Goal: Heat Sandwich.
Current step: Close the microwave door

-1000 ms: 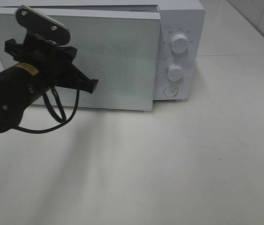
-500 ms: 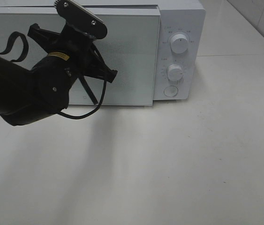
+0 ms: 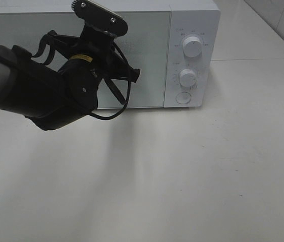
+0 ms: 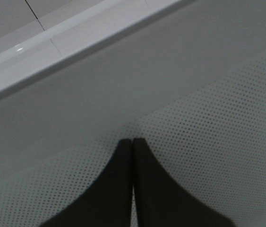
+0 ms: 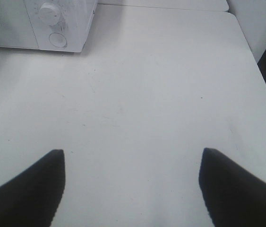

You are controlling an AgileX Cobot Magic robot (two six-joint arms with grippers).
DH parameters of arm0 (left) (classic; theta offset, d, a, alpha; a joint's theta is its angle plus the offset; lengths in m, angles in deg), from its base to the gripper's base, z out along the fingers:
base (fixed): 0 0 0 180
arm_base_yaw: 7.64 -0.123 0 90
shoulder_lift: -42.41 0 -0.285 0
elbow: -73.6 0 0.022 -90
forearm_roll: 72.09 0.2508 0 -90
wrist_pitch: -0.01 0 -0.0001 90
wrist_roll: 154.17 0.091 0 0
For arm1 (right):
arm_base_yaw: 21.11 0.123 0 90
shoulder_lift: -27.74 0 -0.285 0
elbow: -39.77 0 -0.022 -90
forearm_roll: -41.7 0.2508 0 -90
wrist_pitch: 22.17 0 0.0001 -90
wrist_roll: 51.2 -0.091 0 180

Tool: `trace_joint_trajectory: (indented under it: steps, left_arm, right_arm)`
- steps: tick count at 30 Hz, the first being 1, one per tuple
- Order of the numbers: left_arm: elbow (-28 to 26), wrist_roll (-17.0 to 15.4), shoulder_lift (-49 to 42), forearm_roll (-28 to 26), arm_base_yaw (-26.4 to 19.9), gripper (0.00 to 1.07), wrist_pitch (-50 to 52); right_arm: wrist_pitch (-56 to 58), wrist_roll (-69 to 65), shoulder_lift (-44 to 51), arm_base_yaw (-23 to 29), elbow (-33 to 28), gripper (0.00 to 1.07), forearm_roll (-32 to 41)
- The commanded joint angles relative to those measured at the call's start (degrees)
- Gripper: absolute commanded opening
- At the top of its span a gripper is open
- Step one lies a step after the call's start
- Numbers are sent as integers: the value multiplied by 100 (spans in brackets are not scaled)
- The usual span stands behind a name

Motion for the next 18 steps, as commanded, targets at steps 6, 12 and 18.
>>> trace_joint_trajectory:
  steps: [6,12,18]
  left_arm:
    - [-246,-183,-11,-476,-252,0,103]
    - [-149,-178,-493,-1192,-183,0,-831]
    - [223,-166,-1134,-1197,-183,0,-1879]
  right_arm:
    - [-40,6,155,29,-6,75,-29]
    - [-40,6,155,29,-6,75,-29]
    - [-40,6,155,29,-6,75,-29]
